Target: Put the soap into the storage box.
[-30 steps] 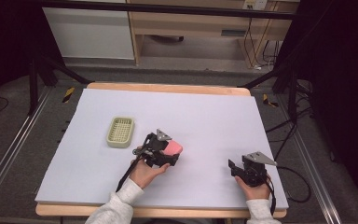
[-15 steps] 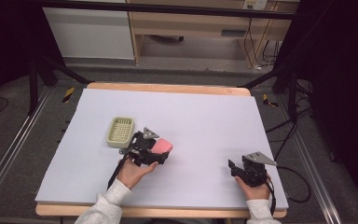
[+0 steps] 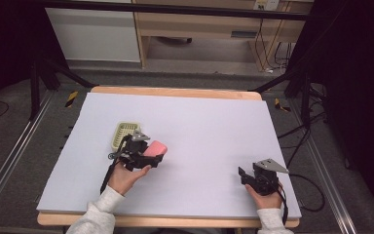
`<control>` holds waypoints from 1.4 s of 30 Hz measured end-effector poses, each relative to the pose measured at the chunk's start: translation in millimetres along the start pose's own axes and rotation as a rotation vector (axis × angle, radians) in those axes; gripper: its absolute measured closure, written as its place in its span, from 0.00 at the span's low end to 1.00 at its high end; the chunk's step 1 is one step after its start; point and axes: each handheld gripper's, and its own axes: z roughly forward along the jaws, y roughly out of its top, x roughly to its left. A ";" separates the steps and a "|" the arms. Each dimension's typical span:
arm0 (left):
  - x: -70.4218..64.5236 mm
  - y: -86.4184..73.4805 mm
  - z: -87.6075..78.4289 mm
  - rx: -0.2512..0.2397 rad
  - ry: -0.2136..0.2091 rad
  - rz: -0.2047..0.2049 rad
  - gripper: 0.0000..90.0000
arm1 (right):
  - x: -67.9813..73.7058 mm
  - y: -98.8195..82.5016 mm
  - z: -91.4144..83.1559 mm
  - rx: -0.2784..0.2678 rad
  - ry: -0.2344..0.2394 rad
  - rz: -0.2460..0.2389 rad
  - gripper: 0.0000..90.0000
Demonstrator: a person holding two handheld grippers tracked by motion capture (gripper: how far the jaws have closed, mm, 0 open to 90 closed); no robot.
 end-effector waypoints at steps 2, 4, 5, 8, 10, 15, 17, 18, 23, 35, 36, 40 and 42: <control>4.4 -0.7 -3.2 -0.004 0.005 -0.003 0.41 | 0.3 0.0 0.0 0.000 -0.001 -0.001 0.44; 7.7 -1.1 -5.2 -0.005 0.009 -0.007 0.41 | 0.5 0.0 -0.2 -0.002 -0.001 0.000 0.44; 9.6 -1.2 -6.2 -0.008 0.012 -0.009 0.41 | 0.7 0.1 -0.3 0.000 0.001 0.001 0.44; 14.9 -1.2 -8.7 -0.015 0.019 -0.024 0.41 | 0.7 -0.1 0.0 0.000 0.000 -0.004 0.44; 18.4 -1.0 -10.3 -0.018 0.023 -0.028 0.41 | 0.9 0.0 0.0 0.000 0.002 -0.005 0.44; 28.2 0.4 -13.9 -0.029 0.037 -0.047 0.41 | 1.3 0.2 0.1 -0.002 0.003 -0.004 0.44; 32.3 1.4 -15.6 -0.031 0.042 -0.052 0.41 | 1.2 0.3 0.3 -0.002 0.003 -0.004 0.44; 34.0 2.0 -16.5 -0.035 0.045 -0.057 0.41 | 1.1 0.4 0.4 -0.002 0.003 -0.006 0.44; 43.2 5.4 -20.9 -0.050 0.057 -0.072 0.41 | 1.6 0.5 0.7 0.001 0.006 -0.003 0.44; 60.0 9.6 -19.8 -0.046 0.081 -0.095 0.41 | 1.1 2.0 -0.1 -0.002 0.003 0.001 0.43; 60.7 9.8 -19.4 -0.046 0.082 -0.098 0.41 | 1.1 2.2 -0.2 -0.005 0.003 0.000 0.43; 65.5 11.4 -17.6 -0.040 0.092 -0.101 0.41 | 1.3 2.8 -0.2 -0.007 0.003 -0.003 0.43; 67.9 12.1 -17.3 -0.040 0.096 -0.103 0.41 | 1.8 3.4 -0.5 -0.008 0.005 0.000 0.43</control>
